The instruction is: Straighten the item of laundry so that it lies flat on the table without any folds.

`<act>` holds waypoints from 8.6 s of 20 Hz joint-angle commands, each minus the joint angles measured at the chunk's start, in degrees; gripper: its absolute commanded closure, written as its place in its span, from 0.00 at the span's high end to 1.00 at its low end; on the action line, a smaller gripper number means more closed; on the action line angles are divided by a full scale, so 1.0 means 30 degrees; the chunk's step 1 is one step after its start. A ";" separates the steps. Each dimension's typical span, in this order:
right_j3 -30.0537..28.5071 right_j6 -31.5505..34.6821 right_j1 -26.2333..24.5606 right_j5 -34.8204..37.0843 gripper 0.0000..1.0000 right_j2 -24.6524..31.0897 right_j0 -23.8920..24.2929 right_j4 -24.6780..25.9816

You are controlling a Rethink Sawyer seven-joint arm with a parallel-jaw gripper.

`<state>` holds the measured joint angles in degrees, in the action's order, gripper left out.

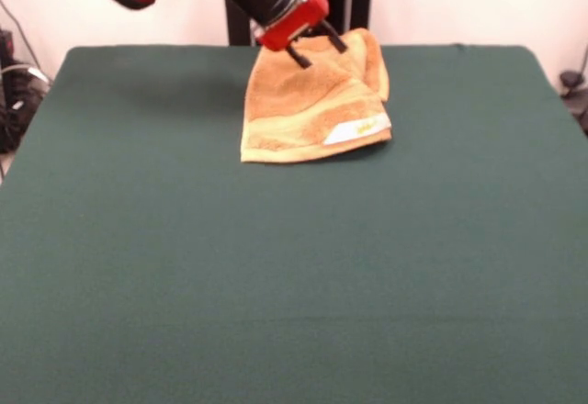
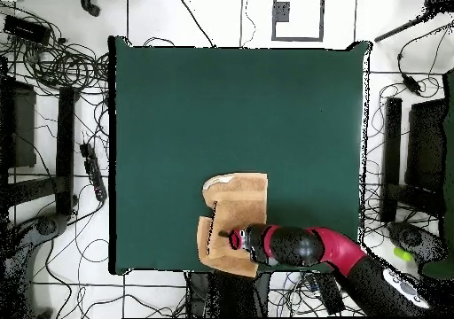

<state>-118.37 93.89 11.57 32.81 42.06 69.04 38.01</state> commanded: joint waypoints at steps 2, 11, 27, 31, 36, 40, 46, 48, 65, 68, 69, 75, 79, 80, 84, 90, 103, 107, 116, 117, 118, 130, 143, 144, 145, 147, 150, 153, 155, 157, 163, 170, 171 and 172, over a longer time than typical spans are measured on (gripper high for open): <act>0.4773 -0.4692 -0.0013 0.3469 1.00 0.1993 -0.1272 -0.0667; 0.5525 -0.4885 -0.1001 0.2155 1.00 0.1836 -0.1350 0.1414; 0.7785 -0.8643 -0.0018 0.4137 1.00 0.1339 -0.2476 0.4806; 0.8128 -0.9076 0.0051 0.4692 1.00 0.1223 -0.2579 0.5172; 0.8135 -0.8032 -0.0282 0.4664 1.00 0.1056 -0.2305 0.4495; 0.7622 -0.7225 -0.0938 0.3681 1.00 0.1299 -0.1638 0.3693; 0.7459 -0.4976 -0.2245 0.3574 1.00 0.1756 -0.1279 0.0961; 0.7171 -0.2924 -0.1837 0.3485 1.00 0.1721 -0.2171 0.0063; 0.5516 0.5128 0.1016 -0.1878 1.00 -0.0833 -0.8567 -0.4198; 0.5815 0.4494 0.0752 -0.2428 1.00 -0.1298 -0.8912 -0.4464; 0.6042 0.4114 0.0583 -0.2583 1.00 -0.1505 -0.8969 -0.4464; 0.6732 0.2403 -0.0683 -0.2782 1.00 -0.1637 -0.8436 -0.4755; 0.6983 0.2735 -0.0830 -0.3626 1.00 -0.1919 -0.8959 -0.4773; 0.7184 0.2720 -0.0821 -0.3618 1.00 -0.2087 -0.9118 -0.4736; 0.8051 0.2429 -0.0697 -0.3206 1.00 -0.2807 -0.9679 -0.4515; 0.8808 0.0976 -0.1091 -0.2501 1.00 -0.2924 -0.9328 -0.4543; 1.0065 -0.0921 -0.1609 -0.1324 1.00 -0.2902 -0.8813 -0.3849; 1.0969 -0.3269 -0.2605 -0.0314 1.00 -0.2343 -0.7677 -0.3277; 1.2635 -0.6579 -0.4255 0.3022 1.00 -0.0761 -0.5845 -0.2518; 1.2597 -0.6576 -0.4375 0.2866 1.00 -0.0507 -0.5638 -0.2382; 1.2665 -0.6659 -0.4529 0.2877 1.00 -0.0289 -0.5465 -0.2265; 1.4894 -0.9596 -0.5478 0.6494 1.00 0.1047 -0.4546 -0.0841; 1.3489 -0.6135 -0.2520 0.6776 1.00 0.0345 -0.5806 0.0705; 1.3126 -0.5328 -0.1849 0.6564 1.00 0.0115 -0.6210 0.1034; 1.2843 -0.4444 -0.1186 0.6467 1.00 -0.0146 -0.6757 0.1315; 1.2338 -0.2443 0.0039 0.6386 1.00 -0.0699 -0.7895 0.1604; 1.1328 0.0812 0.1503 0.6308 1.00 -0.1131 -0.9180 0.0502; 1.0440 0.3784 0.2745 0.6717 1.00 -0.1458 -1.0330 -0.1663; 0.9984 0.5576 0.3305 0.6140 1.00 -0.1860 -1.1153 -0.2529; 0.9760 0.6707 0.3760 0.5521 1.00 -0.2554 -1.2211 -0.2886; 0.8930 0.9567 0.4014 0.2283 1.00 -0.4422 -1.4409 -0.3330; 0.9003 1.2041 0.3859 0.0371 1.00 -0.7022 -1.7294 -0.3171; 0.9321 1.2175 0.3520 0.0104 1.00 -0.7505 -1.7682 -0.2853; 0.9731 1.2232 0.3146 -0.0070 1.00 -0.7958 -1.8071 -0.2546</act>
<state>-91.09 112.41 24.11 39.68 26.67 21.08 29.56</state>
